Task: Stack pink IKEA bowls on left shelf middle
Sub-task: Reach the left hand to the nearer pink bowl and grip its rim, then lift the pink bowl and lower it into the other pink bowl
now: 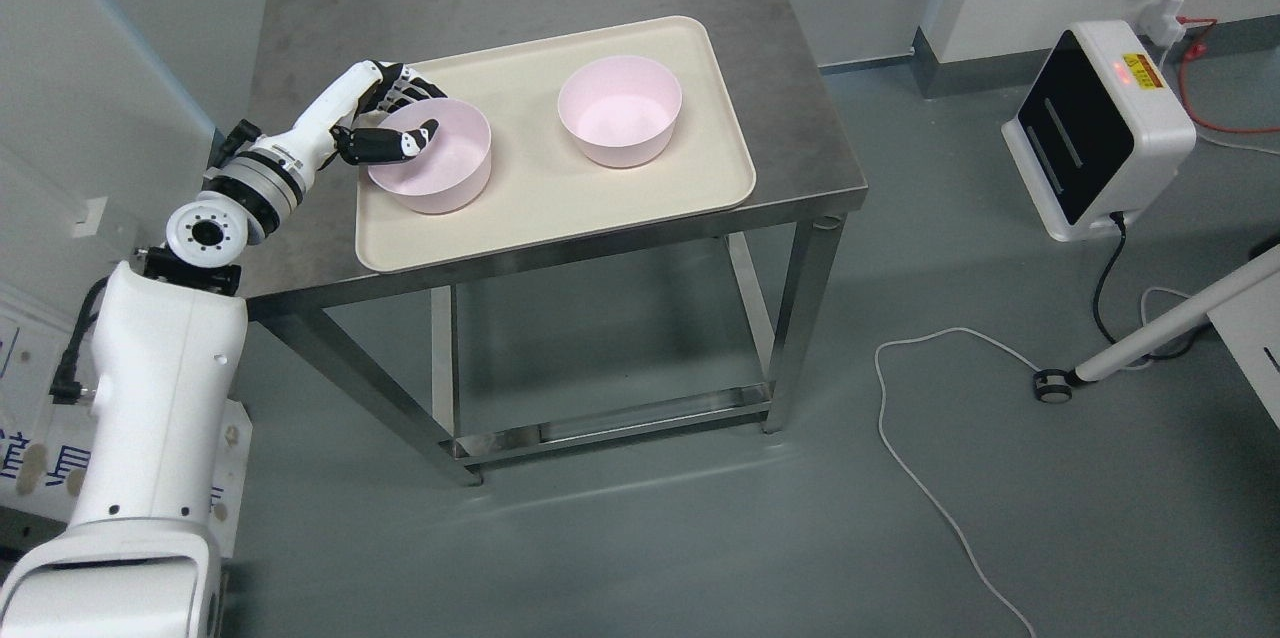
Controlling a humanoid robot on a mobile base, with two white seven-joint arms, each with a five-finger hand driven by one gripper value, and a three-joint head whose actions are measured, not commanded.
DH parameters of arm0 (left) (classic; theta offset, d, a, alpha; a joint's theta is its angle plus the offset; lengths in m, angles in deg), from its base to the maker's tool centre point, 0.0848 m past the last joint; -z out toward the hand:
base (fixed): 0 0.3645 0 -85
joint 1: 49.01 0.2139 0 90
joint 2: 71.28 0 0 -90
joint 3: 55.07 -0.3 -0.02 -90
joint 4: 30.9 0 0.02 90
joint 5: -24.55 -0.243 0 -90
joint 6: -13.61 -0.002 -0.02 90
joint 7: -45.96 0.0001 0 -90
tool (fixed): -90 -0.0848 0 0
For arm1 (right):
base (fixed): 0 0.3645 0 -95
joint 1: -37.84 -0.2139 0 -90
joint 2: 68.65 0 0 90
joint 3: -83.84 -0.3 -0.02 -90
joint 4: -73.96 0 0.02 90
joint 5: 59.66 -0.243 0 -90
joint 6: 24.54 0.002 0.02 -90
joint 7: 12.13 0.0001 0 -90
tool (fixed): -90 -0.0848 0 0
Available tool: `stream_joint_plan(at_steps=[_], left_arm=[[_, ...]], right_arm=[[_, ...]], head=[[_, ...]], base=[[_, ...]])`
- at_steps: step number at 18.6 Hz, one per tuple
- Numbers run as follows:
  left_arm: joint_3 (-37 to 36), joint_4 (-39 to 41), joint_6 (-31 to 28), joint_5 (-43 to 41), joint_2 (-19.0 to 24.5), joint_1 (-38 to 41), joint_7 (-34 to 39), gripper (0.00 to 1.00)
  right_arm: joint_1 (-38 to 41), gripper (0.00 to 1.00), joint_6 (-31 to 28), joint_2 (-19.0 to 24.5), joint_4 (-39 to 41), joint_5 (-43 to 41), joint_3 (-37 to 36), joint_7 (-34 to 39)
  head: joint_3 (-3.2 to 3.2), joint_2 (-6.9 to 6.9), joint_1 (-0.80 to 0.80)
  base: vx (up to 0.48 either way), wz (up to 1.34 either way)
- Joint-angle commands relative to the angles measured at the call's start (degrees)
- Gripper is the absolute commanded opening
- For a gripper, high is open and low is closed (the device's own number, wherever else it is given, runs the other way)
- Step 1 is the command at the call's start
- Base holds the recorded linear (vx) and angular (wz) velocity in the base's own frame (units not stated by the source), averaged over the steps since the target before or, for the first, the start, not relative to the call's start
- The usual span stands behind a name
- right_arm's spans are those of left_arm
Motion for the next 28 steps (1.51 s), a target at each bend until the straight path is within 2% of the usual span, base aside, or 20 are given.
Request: stream_joint_plan(at_steps=[1, 5, 9, 13, 15, 19, 22, 26, 28], left_arm=[[-2.0, -0.3, 1.9, -2.4, -0.4, -0.6, -0.1, 0.0], [-1.2, -0.3, 2.0, -2.5, -2.1, -2.3, -0.1, 0.0], [3.4, 0.3, 0.6, -1.9, -4.8, -9.7, -2.0, 0.0], [5.2, 3.3, -3.0, -1.9, -10.4, -12.8, -7.0, 0.0], [3.5, 4.5, -2.8, -2.0, -11.4, -11.8, -7.4, 0.0], [-4.4, 8.3, -2.4, -2.0, -11.7, -7.6, -7.6, 0.01], [-9.0, 10.5, -2.4, -3.0, -15.0, -6.0, -7.1, 0.01], [-11.4, 10.2, -2.3, -9.5, -19.1, -5.8, -6.9, 0.02], [-10.9, 9.9, -2.4, -12.2, -19.3, -5.9, -6.9, 0.02]], right_arm=[[0.0, 1.0, 0.0, -1.0, 0.0, 0.4, -0.6, 0.0], [0.0, 1.0, 0.0, -1.0, 0.0, 0.4, -0.6, 0.0], [0.0, 1.0, 0.0, -1.0, 0.0, 0.4, -0.6, 0.0], [0.0, 1.0, 0.0, -1.0, 0.0, 0.4, -0.6, 0.0], [0.0, 1.0, 0.0, -1.0, 0.0, 0.4, -0.6, 0.0], [0.0, 1.0, 0.0, -1.0, 0.0, 0.4, -0.6, 0.0], [0.0, 1.0, 0.0, -1.0, 0.1, 0.4, -0.6, 0.0], [0.0, 1.0, 0.0, -1.0, 0.0, 0.4, -0.6, 0.0], [0.0, 1.0, 0.0, -1.0, 0.0, 0.4, -0.6, 0.0]], head=[[0.0, 0.0, 0.0], [0.0, 0.0, 0.0], [0.0, 0.0, 0.0], [0.0, 0.0, 0.0], [0.0, 0.0, 0.0], [0.0, 0.0, 0.0], [0.0, 0.0, 0.0], [0.0, 0.0, 0.0], [0.0, 0.0, 0.0]], base=[[0.025, 0.02], [0.023, 0.01], [0.047, 0.0], [0.061, -0.03], [0.055, -0.03], [0.058, 0.0], [0.05, 0.01], [0.008, 0.0], [-0.002, -0.02]])
